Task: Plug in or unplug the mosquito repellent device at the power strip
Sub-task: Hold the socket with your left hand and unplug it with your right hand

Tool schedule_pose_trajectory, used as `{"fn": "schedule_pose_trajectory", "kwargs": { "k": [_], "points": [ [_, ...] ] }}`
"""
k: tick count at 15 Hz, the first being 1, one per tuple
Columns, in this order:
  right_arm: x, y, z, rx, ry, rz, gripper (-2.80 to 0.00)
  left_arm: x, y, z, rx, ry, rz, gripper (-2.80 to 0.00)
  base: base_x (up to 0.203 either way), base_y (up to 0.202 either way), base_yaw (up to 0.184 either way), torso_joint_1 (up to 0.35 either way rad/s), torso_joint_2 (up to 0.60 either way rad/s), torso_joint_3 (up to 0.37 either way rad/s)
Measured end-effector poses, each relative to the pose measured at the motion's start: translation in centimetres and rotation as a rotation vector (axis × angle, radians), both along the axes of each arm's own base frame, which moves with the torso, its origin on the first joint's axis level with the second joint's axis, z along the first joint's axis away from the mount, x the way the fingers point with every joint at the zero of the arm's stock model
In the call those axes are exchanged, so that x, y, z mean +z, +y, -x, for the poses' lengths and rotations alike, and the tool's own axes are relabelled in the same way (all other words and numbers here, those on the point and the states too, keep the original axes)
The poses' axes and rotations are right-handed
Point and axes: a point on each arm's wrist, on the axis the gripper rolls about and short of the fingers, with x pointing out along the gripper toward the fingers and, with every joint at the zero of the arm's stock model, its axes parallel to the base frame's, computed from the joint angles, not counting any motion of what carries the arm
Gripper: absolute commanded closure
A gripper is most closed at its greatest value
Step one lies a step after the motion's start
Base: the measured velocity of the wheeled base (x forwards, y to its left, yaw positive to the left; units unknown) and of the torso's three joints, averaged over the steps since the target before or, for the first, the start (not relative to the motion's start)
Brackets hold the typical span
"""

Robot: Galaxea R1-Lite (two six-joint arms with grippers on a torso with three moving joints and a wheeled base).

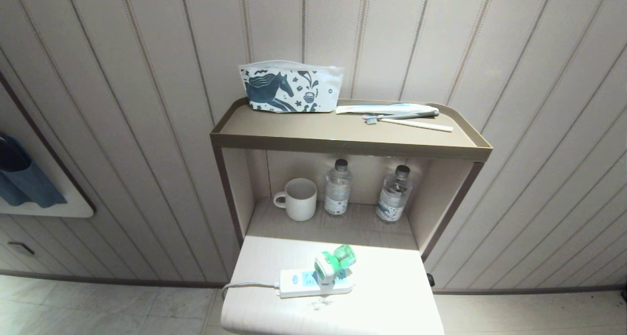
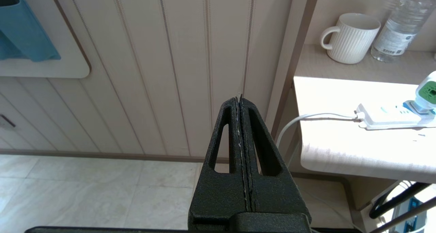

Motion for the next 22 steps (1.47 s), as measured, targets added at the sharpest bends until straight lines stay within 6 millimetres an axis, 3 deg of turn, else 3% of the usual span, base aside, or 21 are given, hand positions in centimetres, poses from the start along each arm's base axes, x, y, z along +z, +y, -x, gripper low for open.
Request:
{"fn": "schedule_pose_trajectory", "kwargs": {
  "k": [22],
  "points": [
    [0.0,0.0,0.0,0.0,0.0,0.0,0.0,0.0,0.0,0.0,0.0,0.0,0.0,0.0,0.0,0.0,0.0,0.0,0.0,0.0]
  ]
}}
